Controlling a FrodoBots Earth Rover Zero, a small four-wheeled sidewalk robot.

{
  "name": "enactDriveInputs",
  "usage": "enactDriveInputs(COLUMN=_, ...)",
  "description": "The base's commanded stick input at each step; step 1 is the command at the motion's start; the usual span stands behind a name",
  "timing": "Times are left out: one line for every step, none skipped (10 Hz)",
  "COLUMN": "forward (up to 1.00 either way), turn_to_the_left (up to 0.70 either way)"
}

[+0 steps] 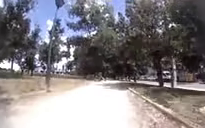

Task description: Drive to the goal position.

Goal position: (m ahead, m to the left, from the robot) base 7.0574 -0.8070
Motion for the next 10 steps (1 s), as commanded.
enactDriveInputs(forward=0.85, turn_to_the_left=0.0)
enactDriveInputs(forward=0.85, turn_to_the_left=0.0)
enactDriveInputs(forward=0.85, turn_to_the_left=0.0)
enactDriveInputs(forward=0.85, turn_to_the_left=0.0)
enactDriveInputs(forward=0.85, turn_to_the_left=0.0)
enactDriveInputs(forward=1.0, turn_to_the_left=-0.14)
enactDriveInputs(forward=1.0, turn_to_the_left=-0.4)
enactDriveInputs(forward=1.0, turn_to_the_left=-0.31)
enactDriveInputs(forward=1.0, turn_to_the_left=-0.01)
enactDriveInputs(forward=1.0, turn_to_the_left=0.0)
